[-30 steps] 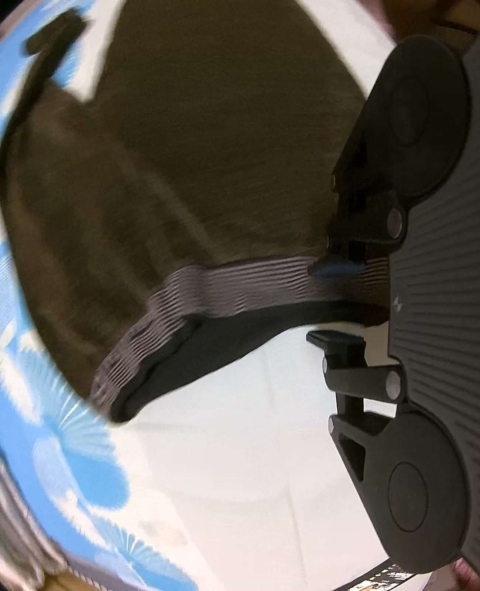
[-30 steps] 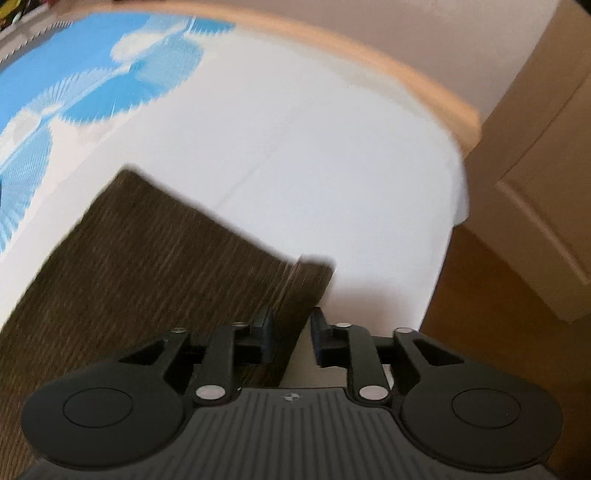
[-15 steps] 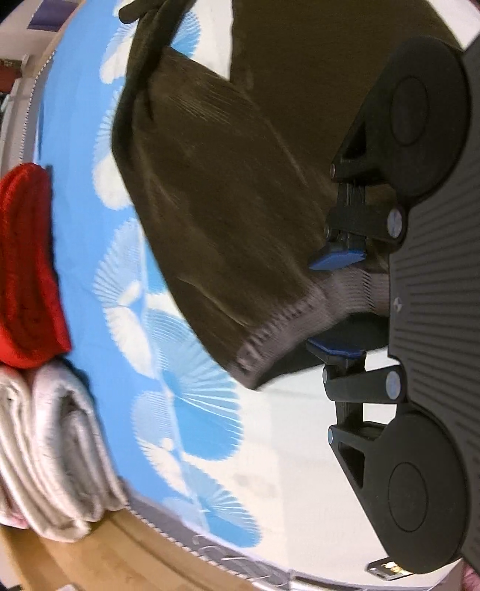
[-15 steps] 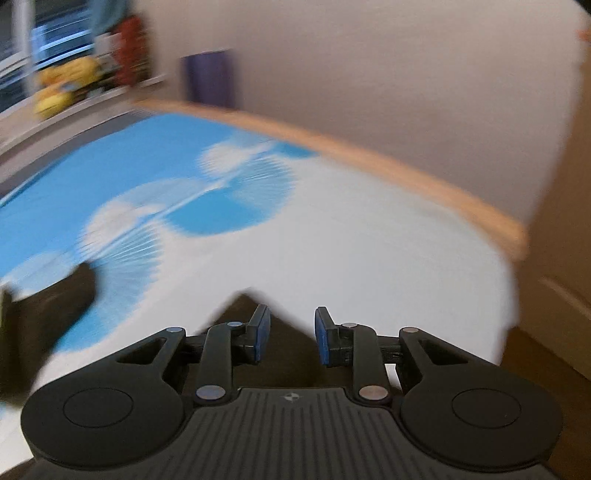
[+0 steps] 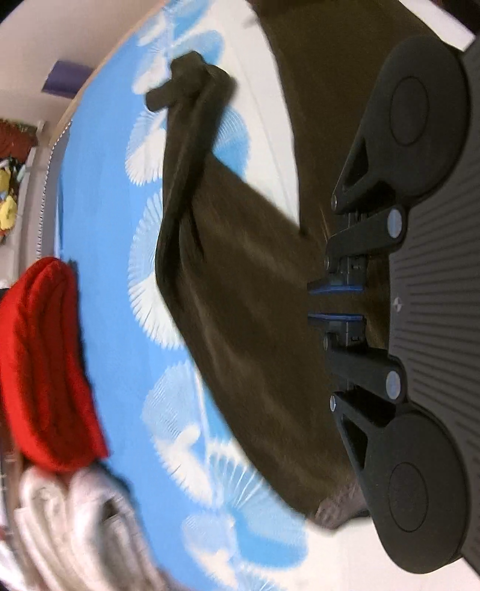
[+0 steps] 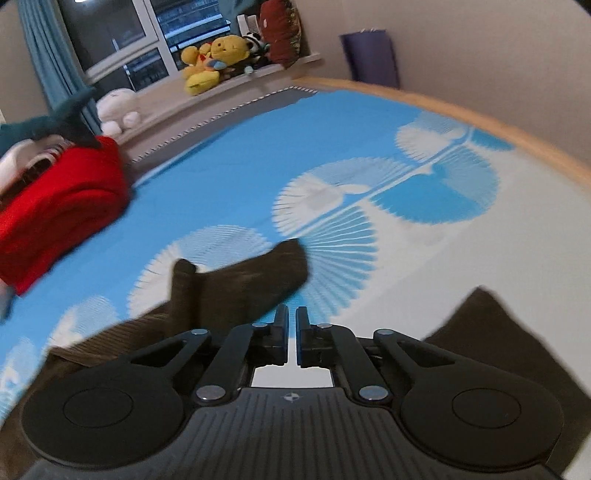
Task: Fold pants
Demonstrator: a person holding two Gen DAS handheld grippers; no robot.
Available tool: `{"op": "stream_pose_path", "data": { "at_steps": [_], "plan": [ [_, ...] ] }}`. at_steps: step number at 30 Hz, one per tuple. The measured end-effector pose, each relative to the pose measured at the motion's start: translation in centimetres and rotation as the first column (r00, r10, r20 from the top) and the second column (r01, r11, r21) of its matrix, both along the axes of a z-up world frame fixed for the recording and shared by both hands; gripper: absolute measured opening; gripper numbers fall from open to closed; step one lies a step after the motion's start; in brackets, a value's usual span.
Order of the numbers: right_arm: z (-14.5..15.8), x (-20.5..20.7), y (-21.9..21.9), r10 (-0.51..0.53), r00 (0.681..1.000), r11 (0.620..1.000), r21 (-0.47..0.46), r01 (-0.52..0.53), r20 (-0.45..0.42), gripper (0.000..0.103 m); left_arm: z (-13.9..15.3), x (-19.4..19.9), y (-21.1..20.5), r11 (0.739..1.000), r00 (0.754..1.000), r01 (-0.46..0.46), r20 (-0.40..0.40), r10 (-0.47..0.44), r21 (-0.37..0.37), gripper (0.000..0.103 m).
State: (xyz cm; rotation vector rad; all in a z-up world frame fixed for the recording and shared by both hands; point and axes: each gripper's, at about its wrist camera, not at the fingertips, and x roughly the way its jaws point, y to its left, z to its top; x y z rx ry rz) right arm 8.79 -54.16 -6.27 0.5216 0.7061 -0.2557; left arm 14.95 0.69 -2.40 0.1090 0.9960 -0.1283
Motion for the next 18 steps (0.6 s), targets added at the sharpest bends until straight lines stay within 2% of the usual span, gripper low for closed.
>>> {"op": "stream_pose_path", "data": {
  "at_steps": [2, 5, 7, 9, 13, 15, 17, 18],
  "plan": [
    [-0.4, 0.7, 0.1, -0.007, 1.000, 0.999, 0.038, 0.006, 0.003, 0.003, -0.3, 1.8, -2.6, 1.000, 0.999, 0.016, -0.032, -0.017, -0.006, 0.012],
    [-1.7, 2.2, -0.3, -0.009, 1.000, 0.997, 0.079, 0.009, -0.003, 0.005, -1.5, 3.5, -6.9, 0.995, 0.995, 0.097, -0.007, -0.097, -0.016, 0.013],
    [-2.9, 3.1, -0.5, -0.015, 1.000, 0.994, 0.107, 0.016, -0.010, 0.006, -3.2, 3.8, -9.0, 0.991, 0.991, 0.131, 0.009, -0.131, -0.018, 0.014],
    [-4.2, 4.0, -1.0, -0.024, 0.999, 0.991, 0.134, 0.027, -0.023, 0.007, -5.1, 4.4, -10.8, 0.987, 0.987, 0.160, -0.023, -0.160, 0.002, 0.015],
    [-6.6, 6.6, -1.7, -0.026, 0.999, 0.987, 0.159, 0.030, -0.032, 0.008, -7.1, 5.6, -12.8, 0.980, 0.981, 0.193, -0.001, -0.193, 0.057, 0.037],
    [-7.4, 8.0, -2.2, -0.043, 0.999, 0.986, 0.159, 0.047, -0.031, 0.013, -7.8, 6.7, -13.2, 0.981, 0.983, 0.182, -0.003, -0.182, 0.061, 0.041],
    [-8.1, 9.1, -3.0, -0.069, 0.997, 0.982, 0.175, 0.072, -0.023, 0.027, -8.7, 8.0, -13.4, 0.984, 0.986, 0.169, -0.020, -0.168, 0.048, 0.043],
    [-8.6, 9.8, -3.4, -0.080, 0.996, 0.981, 0.177, 0.083, -0.024, 0.030, -9.0, 8.4, -13.1, 0.986, 0.987, 0.162, -0.027, -0.161, 0.041, 0.043]
  ]
}}
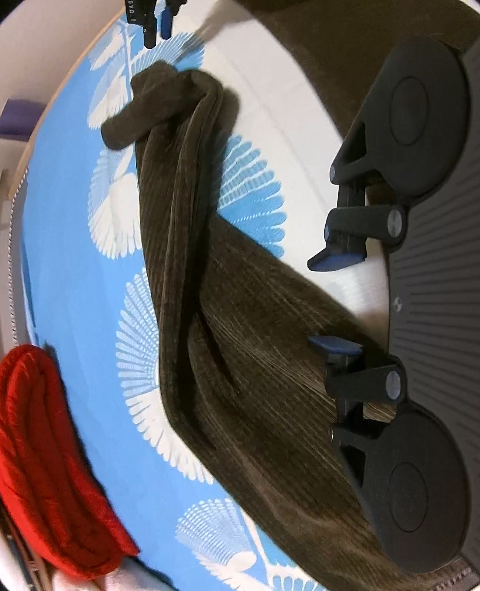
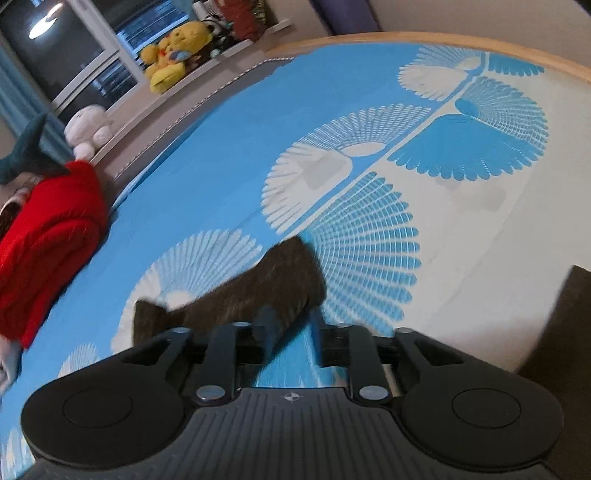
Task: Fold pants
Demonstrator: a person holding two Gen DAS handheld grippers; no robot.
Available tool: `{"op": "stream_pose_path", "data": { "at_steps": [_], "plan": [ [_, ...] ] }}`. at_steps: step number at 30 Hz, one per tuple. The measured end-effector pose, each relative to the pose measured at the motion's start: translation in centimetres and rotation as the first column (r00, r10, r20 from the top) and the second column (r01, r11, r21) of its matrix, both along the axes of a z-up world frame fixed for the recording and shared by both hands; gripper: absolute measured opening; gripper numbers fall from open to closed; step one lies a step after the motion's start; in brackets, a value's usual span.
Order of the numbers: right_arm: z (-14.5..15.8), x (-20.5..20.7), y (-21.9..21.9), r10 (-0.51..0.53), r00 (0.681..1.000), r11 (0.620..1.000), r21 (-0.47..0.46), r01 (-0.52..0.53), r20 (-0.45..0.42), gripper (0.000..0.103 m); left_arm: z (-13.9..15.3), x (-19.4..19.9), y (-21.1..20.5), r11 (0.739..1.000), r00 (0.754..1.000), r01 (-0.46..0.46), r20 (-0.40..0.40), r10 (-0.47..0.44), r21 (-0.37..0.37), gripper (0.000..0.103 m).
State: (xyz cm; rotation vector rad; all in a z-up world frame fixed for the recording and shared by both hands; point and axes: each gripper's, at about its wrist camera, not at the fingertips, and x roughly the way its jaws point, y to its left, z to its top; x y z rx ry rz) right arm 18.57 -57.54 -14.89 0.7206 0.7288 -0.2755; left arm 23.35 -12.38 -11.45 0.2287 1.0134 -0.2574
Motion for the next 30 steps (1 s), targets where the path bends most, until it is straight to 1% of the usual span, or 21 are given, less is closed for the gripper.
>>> {"op": "stream_pose_path", "data": {
  "at_steps": [1, 4, 6, 9, 12, 14, 15, 16, 17, 18, 20, 21, 23, 24, 25, 26, 27, 28, 29, 30],
  "plan": [
    [-0.4, 0.6, -0.3, -0.004, 1.000, 1.000, -0.002, 0.004, -0.005, 0.033, -0.4, 0.5, 0.1, 1.000, 1.000, -0.008, -0.013, 0.008, -0.003, 0.043],
    [-2.0, 2.4, -1.1, -0.016, 0.999, 1.000, -0.007, 0.016, -0.028, 0.037, -1.3, 1.5, -0.1, 1.000, 0.999, -0.015, -0.033, 0.015, -0.006, 0.044],
    [-3.0, 3.5, -1.6, -0.015, 0.999, 1.000, 0.002, 0.015, -0.042, 0.038, -1.6, 1.8, -0.2, 1.000, 0.999, -0.007, -0.039, 0.007, -0.006, 0.049],
    [-4.1, 5.0, -1.8, 0.022, 0.999, 1.000, 0.007, -0.022, -0.040, 0.038, -2.3, 2.2, -0.5, 1.000, 0.999, 0.017, -0.045, -0.016, 0.010, 0.050],
    [-4.0, 6.2, -1.6, 0.068, 0.997, 0.998, 0.000, -0.068, -0.021, 0.040, -2.8, 2.5, -0.8, 0.999, 0.999, 0.038, -0.037, -0.037, 0.024, 0.050],
    [-4.0, 6.8, -1.1, 0.105, 0.994, 0.994, -0.025, -0.105, -0.019, 0.038, -2.8, 2.9, -0.7, 0.999, 0.999, 0.032, -0.032, -0.031, 0.022, 0.041],
    [-4.0, 7.1, -0.7, 0.132, 0.991, 0.989, -0.059, -0.133, -0.023, 0.034, -2.8, 3.1, -0.4, 1.000, 0.999, 0.021, -0.034, -0.021, 0.015, 0.031],
    [-4.0, 7.3, -0.2, 0.153, 0.988, 0.983, -0.097, -0.155, -0.030, 0.024, -2.7, 3.3, -0.1, 1.000, 0.999, 0.015, -0.038, -0.014, 0.007, 0.021],
    [-4.0, 7.5, 0.0, 0.168, 0.985, 0.979, -0.113, -0.171, -0.031, 0.018, -2.6, 3.6, 0.2, 1.000, 0.999, 0.004, -0.043, -0.004, -0.003, 0.017],
    [-3.7, 7.6, 0.1, 0.177, 0.984, 0.977, -0.120, -0.178, -0.024, 0.017, -2.5, 3.9, 0.7, 1.000, 0.999, -0.010, -0.053, 0.009, -0.016, 0.013],
    [-2.9, 7.8, 0.1, 0.191, 0.981, 0.972, -0.137, -0.191, -0.012, 0.013, -2.2, 4.2, 1.4, 0.999, 0.997, -0.027, -0.067, 0.023, -0.045, 0.012],
    [-2.2, 7.9, 0.1, 0.195, 0.981, 0.972, -0.134, -0.192, 0.003, 0.012, -1.9, 4.3, 1.7, 0.998, 0.997, -0.030, -0.067, 0.027, -0.051, 0.011],
    [-0.7, 8.0, -0.4, 0.177, 0.983, 0.981, -0.090, -0.173, 0.041, 0.011, -1.3, 4.3, 2.1, 0.997, 0.998, -0.027, -0.061, 0.023, -0.067, 0.010],
    [0.3, 7.9, -0.9, 0.146, 0.987, 0.989, -0.046, -0.143, 0.065, 0.010, -0.9, 4.2, 2.3, 0.997, 0.998, -0.022, -0.057, 0.017, -0.077, 0.010],
    [1.4, 7.5, -1.5, 0.093, 0.990, 0.995, 0.012, -0.094, 0.103, 0.010, -0.5, 4.2, 2.3, 0.996, 0.999, -0.013, -0.054, 0.008, -0.084, 0.010],
    [2.5, 6.9, -2.0, 0.018, 0.990, 0.998, 0.062, -0.027, 0.139, 0.009, 0.0, 4.0, 2.4, 0.995, 0.999, 0.004, -0.053, -0.009, -0.104, 0.010],
    [4.0, 5.6, -2.7, -0.112, 0.980, 0.991, 0.095, 0.098, 0.167, 0.009, 0.5, 3.7, 2.5, 0.992, 0.998, 0.023, -0.062, -0.031, -0.127, 0.010],
    [5.1, 4.3, -3.2, -0.263, 0.951, 0.962, 0.120, 0.245, 0.161, 0.009, 0.9, 3.5, 2.3, 0.987, 0.994, 0.058, -0.079, -0.070, -0.150, 0.010],
    [5.6, 3.0, -3.7, -0.388, 0.913, 0.919, 0.133, 0.372, 0.129, 0.009, 1.1, 3.0, 2.1, 0.983, 0.988, 0.106, -0.095, -0.122, -0.152, 0.010],
    [5.2, 2.2, -4.2, -0.471, 0.881, 0.880, 0.094, 0.465, 0.052, 0.010, 1.2, 2.5, 1.6, 0.978, 0.978, 0.161, -0.114, -0.177, -0.135, 0.010]
  ]
}}
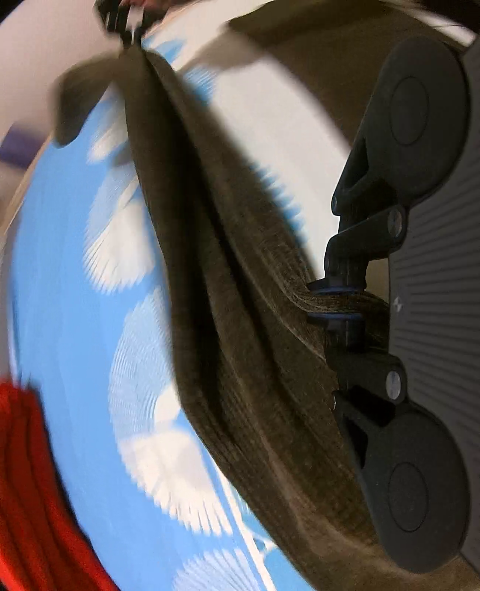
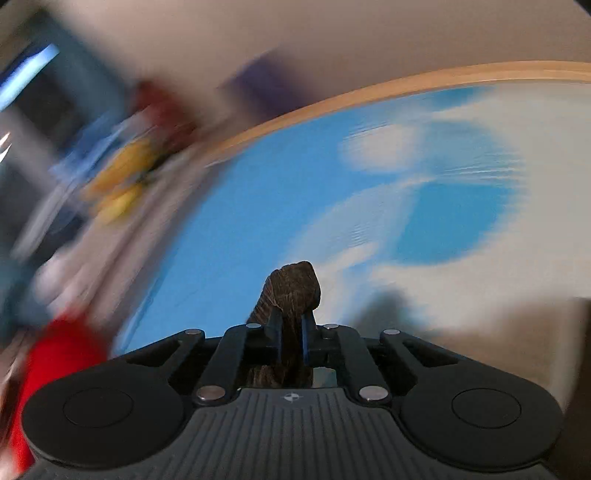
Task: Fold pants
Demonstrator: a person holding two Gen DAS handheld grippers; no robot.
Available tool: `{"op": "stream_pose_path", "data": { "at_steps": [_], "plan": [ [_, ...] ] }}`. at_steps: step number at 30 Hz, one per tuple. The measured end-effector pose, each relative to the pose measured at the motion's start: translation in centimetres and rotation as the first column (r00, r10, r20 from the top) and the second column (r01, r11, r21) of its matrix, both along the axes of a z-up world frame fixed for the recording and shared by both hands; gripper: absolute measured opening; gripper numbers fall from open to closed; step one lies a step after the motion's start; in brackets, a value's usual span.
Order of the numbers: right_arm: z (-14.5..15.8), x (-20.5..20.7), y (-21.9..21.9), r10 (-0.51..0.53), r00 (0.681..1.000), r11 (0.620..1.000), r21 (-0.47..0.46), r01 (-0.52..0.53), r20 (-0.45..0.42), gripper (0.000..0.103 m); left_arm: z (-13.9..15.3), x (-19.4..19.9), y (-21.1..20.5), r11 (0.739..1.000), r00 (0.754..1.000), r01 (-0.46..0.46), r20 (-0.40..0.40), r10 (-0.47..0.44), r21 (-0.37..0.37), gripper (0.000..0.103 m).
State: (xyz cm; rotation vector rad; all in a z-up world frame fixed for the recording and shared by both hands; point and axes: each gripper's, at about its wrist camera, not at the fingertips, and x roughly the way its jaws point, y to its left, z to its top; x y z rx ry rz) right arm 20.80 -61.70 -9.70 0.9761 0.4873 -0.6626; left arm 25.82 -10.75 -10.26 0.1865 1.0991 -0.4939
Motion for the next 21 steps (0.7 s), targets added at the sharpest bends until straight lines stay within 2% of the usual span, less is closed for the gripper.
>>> {"op": "stream_pose_path", "data": {
  "at_steps": [2, 3, 4, 7, 12, 14, 15, 17, 18, 20, 21],
  "plan": [
    [-2.7, -0.7, -1.1, -0.066, 0.981, 0.995, 0.058, 0.078, -0.182, 0.010, -0.4, -1.1, -0.8, 0.995, 0.996, 0.087, -0.029, -0.085, 0.051, 0.010],
    [-4.6, -1.0, -1.8, -0.050, 0.966, 0.990, 0.113, 0.081, -0.252, 0.010, -0.6, -1.5, -1.0, 0.990, 0.993, 0.115, -0.037, -0.112, 0.077, 0.010],
    [-6.2, -1.3, -2.3, -0.022, 0.958, 0.986, 0.150, 0.068, -0.286, 0.011, -0.8, -1.9, -1.2, 0.985, 0.990, 0.140, -0.045, -0.136, 0.099, 0.010],
    [-7.8, -2.0, -3.3, 0.039, 0.953, 0.984, 0.177, 0.016, -0.300, 0.016, -1.0, -3.2, -1.2, 0.969, 0.973, 0.225, -0.069, -0.219, 0.103, 0.010],
    [-8.0, -2.6, -4.1, 0.134, 0.954, 0.980, 0.179, -0.087, -0.267, 0.013, 0.3, -4.8, -0.7, 0.953, 0.956, 0.294, -0.020, -0.293, 0.067, 0.010],
    [-7.3, -3.6, -4.6, 0.093, 0.958, 0.985, 0.165, -0.050, -0.270, 0.009, 0.7, -5.0, -0.4, 0.955, 0.955, 0.296, -0.015, -0.296, 0.031, 0.010],
    [-6.5, -4.6, -4.7, 0.035, 0.961, 0.989, 0.150, 0.007, -0.273, 0.009, 0.6, -5.1, -0.4, 0.955, 0.955, 0.296, -0.023, -0.296, 0.016, 0.011],
    [-5.1, -6.2, -4.8, -0.080, 0.945, 0.989, 0.093, 0.115, -0.317, 0.009, -0.2, -5.6, -1.2, 0.945, 0.944, 0.328, -0.047, -0.327, 0.020, 0.018],
    [-5.3, -6.5, -4.8, -0.102, 0.928, 0.989, 0.066, 0.134, -0.357, 0.010, -0.6, -5.8, -1.6, 0.940, 0.941, 0.337, -0.046, -0.335, 0.050, 0.022],
    [-7.2, -6.8, -5.4, -0.065, 0.892, 0.988, 0.097, 0.121, -0.448, 0.019, -0.8, -6.2, -1.6, 0.941, 0.944, 0.330, -0.045, -0.328, 0.070, 0.023],
    [-7.5, -7.5, -5.6, -0.071, 0.898, 0.985, 0.111, 0.132, -0.435, 0.018, -0.5, -6.2, -1.4, 0.945, 0.946, 0.323, -0.046, -0.321, 0.055, 0.026]
  ]
}}
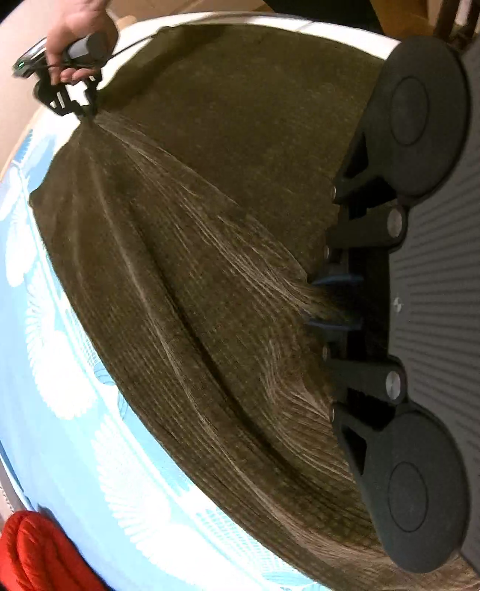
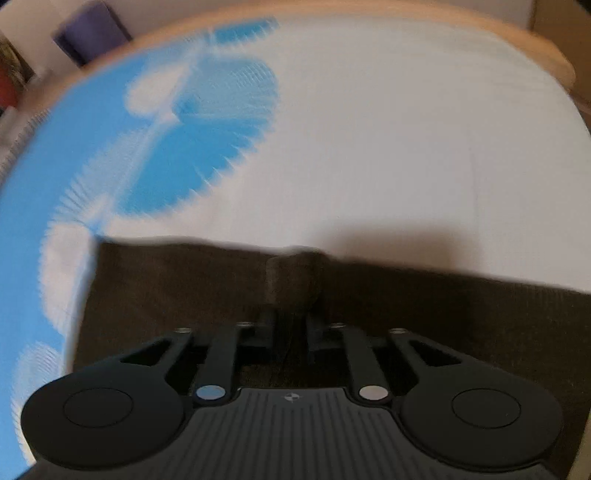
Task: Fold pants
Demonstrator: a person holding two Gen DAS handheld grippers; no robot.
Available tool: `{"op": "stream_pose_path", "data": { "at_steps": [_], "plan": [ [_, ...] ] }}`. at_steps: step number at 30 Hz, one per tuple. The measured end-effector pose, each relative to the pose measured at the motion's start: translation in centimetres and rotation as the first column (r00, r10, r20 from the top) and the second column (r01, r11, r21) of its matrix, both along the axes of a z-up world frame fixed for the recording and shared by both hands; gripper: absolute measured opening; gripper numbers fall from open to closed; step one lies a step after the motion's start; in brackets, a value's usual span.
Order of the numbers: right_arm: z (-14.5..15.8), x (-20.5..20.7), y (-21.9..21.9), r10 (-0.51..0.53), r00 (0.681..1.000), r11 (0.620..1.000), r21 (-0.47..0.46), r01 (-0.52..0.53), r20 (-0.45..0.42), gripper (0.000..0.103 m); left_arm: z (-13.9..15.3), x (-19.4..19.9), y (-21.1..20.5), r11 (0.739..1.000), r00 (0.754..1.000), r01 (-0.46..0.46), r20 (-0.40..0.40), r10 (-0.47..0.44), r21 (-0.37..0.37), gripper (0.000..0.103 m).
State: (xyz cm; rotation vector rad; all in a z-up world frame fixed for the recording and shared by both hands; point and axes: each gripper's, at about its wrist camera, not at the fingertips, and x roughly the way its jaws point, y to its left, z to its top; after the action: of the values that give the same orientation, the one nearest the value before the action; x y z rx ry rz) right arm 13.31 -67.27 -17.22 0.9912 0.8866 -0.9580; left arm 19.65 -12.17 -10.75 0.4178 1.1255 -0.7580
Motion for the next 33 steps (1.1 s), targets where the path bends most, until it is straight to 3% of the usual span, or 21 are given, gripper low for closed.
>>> {"op": "stream_pose_path", "data": {
  "at_steps": [3, 6, 12, 14, 20, 22, 24, 25, 27, 30, 31, 32, 33],
  "plan": [
    [1.5, -0.5, 0.2, -0.016, 0.999, 1.000, -0.025, 0.016, 0.029, 0.025, 1.9, 0.5, 1.9, 0.996, 1.000, -0.026, 0.006, 0.027, -0.080, 0.031],
    [3.5, -0.4, 1.0, 0.041, 0.996, 0.995, -0.093, -0.034, 0.073, 0.034, 4.2, 1.1, 5.2, 0.982, 0.993, -0.110, 0.012, 0.113, -0.156, 0.036],
    [7.4, 0.0, 4.2, 0.187, 0.969, 0.969, -0.191, -0.155, 0.164, 0.034, 6.5, 1.8, 14.7, 0.922, 0.939, -0.335, 0.007, 0.343, -0.192, 0.036],
    [9.3, 0.3, 5.4, 0.275, 0.942, 0.945, -0.234, -0.229, 0.190, 0.034, 6.3, 1.3, 18.2, 0.900, 0.912, -0.405, -0.002, 0.410, -0.161, 0.036],
    [16.0, -1.1, 9.9, 0.554, 0.794, 0.808, -0.393, -0.440, 0.250, 0.034, 4.5, -1.7, 26.9, 0.856, 0.860, -0.510, -0.014, 0.511, -0.082, 0.036],
    [17.3, -2.3, 11.4, 0.619, 0.738, 0.768, -0.405, -0.496, 0.270, 0.034, 3.7, -2.7, 30.0, 0.826, 0.828, -0.561, -0.010, 0.561, -0.057, 0.036],
    [18.1, -3.8, 13.1, 0.683, 0.677, 0.719, -0.419, -0.555, 0.274, 0.034, 3.1, -3.1, 32.8, 0.774, 0.776, -0.630, -0.019, 0.630, -0.060, 0.041],
    [18.2, -4.6, 13.9, 0.709, 0.655, 0.692, -0.436, -0.575, 0.261, 0.034, 3.0, -3.2, 34.0, 0.745, 0.748, -0.663, -0.031, 0.663, -0.072, 0.049],
    [17.9, -6.3, 15.5, 0.759, 0.615, 0.631, -0.478, -0.611, 0.216, 0.034, 2.4, -3.3, 36.1, 0.689, 0.695, -0.718, -0.054, 0.717, -0.100, 0.052],
    [16.9, -8.0, 17.0, 0.801, 0.589, 0.559, -0.481, -0.675, 0.105, 0.034, 1.1, -3.1, 37.9, 0.631, 0.643, -0.765, -0.103, 0.759, -0.130, 0.053],
    [17.1, -8.4, 17.5, 0.808, 0.584, 0.541, -0.495, -0.680, 0.080, 0.034, 0.6, -3.1, 38.2, 0.604, 0.623, -0.780, -0.119, 0.773, -0.161, 0.064],
    [17.4, -8.6, 17.8, 0.810, 0.584, 0.523, -0.525, -0.671, 0.060, 0.034, -0.1, -2.9, 38.3, 0.584, 0.607, -0.793, -0.137, 0.783, -0.174, 0.068],
    [17.6, -9.0, 17.9, 0.806, 0.592, 0.506, -0.555, -0.660, 0.031, 0.034, -0.7, -2.4, 38.0, 0.586, 0.606, -0.794, -0.146, 0.782, -0.163, 0.068]
  ]
}}
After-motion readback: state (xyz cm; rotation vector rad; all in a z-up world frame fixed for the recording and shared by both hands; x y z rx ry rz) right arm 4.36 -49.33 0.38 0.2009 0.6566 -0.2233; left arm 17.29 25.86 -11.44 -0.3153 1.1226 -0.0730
